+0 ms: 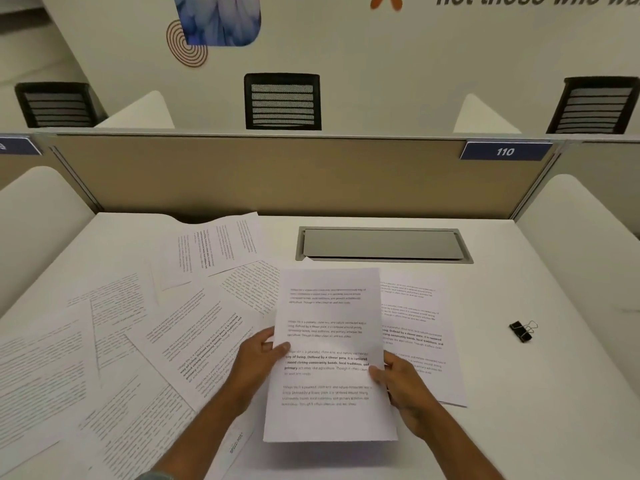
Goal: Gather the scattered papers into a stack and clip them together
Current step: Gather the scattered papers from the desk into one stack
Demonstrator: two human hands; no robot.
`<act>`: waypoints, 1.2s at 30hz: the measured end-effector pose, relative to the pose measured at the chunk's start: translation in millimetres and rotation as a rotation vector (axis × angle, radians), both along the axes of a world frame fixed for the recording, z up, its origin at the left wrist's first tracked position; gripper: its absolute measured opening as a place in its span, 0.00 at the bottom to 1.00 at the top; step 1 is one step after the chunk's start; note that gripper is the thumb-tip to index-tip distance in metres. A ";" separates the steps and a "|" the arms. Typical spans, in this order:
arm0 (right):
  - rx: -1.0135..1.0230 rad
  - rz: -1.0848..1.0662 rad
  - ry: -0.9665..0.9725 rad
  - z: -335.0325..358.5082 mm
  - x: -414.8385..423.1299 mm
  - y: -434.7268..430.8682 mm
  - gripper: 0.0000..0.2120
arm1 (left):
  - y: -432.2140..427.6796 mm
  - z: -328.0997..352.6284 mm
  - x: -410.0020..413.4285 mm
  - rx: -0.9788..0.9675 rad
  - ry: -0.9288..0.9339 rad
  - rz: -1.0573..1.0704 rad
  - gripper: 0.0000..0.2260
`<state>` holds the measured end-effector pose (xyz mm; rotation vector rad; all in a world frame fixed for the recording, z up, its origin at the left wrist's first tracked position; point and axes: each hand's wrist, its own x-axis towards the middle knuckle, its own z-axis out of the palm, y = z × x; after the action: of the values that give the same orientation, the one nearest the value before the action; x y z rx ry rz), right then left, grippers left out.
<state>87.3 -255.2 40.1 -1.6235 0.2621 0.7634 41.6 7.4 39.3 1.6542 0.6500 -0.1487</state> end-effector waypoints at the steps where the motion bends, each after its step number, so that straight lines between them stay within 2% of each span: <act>1: 0.018 0.013 -0.004 2.1 0.4 0.3 0.13 | -0.1 0.2 -0.6 -0.034 0.020 -0.007 0.12; 4: 0.036 -0.008 -0.010 -1.6 4.3 1.8 0.11 | -3.7 -3.3 -2.4 -0.092 0.051 0.019 0.09; 6: -0.041 -0.090 -0.078 -12.1 7.5 -1.4 0.09 | -5.0 -5.3 -2.4 -0.092 0.046 0.072 0.09; 8: -0.263 -0.285 -0.224 -25.3 13.6 -12.4 0.10 | -3.4 -7.0 0.2 -0.094 0.034 0.127 0.10; 10: -0.563 -0.427 -0.367 -34.8 19.7 -30.8 0.16 | 0.2 -9.0 4.0 -0.113 0.029 0.165 0.11; 11: -0.702 -0.429 -0.399 -39.0 22.8 -41.6 0.21 | 2.2 -10.0 5.8 -0.126 0.028 0.178 0.11; 13: -0.900 -0.359 -0.334 -45.0 29.3 -60.1 0.32 | 5.8 -13.1 8.7 -0.152 0.025 0.207 0.11; 15: -1.007 -0.258 -0.205 -47.0 33.9 -70.5 0.41 | 6.2 -15.6 10.6 -0.165 0.018 0.233 0.11; 17: -1.065 -0.161 -0.147 -47.3 37.5 -72.5 0.44 | 3.6 -17.9 12.4 -0.179 0.018 0.252 0.10; 23: -0.923 -0.180 -0.102 -45.4 52.7 -67.8 0.41 | -4.7 -23.3 15.9 -0.208 0.040 0.261 0.09; 26: -0.829 -0.258 -0.121 -47.4 53.3 -73.9 0.42 | -2.9 -26.6 15.9 -0.201 0.059 0.254 0.11; 30: -0.592 -0.463 -0.209 -52.6 48.9 -90.9 0.29 | 2.5 -30.4 12.4 -0.170 0.096 0.241 0.12; 33: -0.359 -0.552 -0.135 -49.6 46.9 -108.1 0.19 | 7.9 -34.3 7.4 -0.157 0.120 0.234 0.12; 36: -0.166 -0.708 -0.111 -43.0 48.7 -124.9 0.16 | 12.7 -36.1 0.2 -0.146 0.154 0.233 0.12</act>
<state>136.0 -380.1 -2.8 -1.5668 0.7842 0.1110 41.8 20.1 3.3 1.4248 0.9215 -0.1521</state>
